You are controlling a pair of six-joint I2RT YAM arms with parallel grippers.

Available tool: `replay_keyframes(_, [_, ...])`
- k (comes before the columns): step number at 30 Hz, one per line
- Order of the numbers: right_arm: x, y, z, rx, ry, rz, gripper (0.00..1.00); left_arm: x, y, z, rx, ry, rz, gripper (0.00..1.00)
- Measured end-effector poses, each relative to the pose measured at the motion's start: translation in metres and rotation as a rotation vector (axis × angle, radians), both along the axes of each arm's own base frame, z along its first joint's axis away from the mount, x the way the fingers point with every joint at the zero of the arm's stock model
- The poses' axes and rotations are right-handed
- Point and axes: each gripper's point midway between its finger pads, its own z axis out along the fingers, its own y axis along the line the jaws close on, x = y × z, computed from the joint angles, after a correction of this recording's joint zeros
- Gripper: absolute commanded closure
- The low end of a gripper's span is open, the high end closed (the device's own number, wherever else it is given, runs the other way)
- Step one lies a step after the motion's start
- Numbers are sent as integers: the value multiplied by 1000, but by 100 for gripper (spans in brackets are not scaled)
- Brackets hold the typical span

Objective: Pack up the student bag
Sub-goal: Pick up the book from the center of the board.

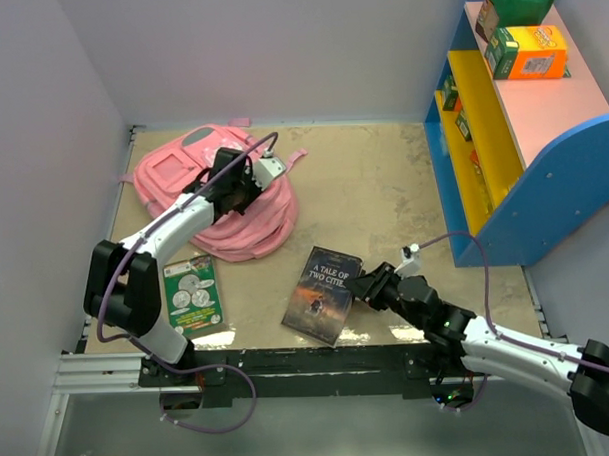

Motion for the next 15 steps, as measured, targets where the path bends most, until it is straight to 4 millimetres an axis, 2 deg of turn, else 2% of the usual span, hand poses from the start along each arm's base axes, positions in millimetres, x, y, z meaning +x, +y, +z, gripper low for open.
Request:
replay_keyframes(7, [20, 2, 17, 40, -11, -14, 100, -1, 1, 29, -6, 33, -5, 100])
replay_keyframes(9, [27, 5, 25, 63, -21, -16, 100, -1, 2, 45, -14, 31, -5, 100])
replay_keyframes(12, [36, 15, 43, 104, -49, -2, 100, -2, -2, 79, -50, 9, -14, 100])
replay_keyframes(15, [40, 29, 57, 149, -71, 40, 100, -12, -9, 109, -109, -3, -45, 100])
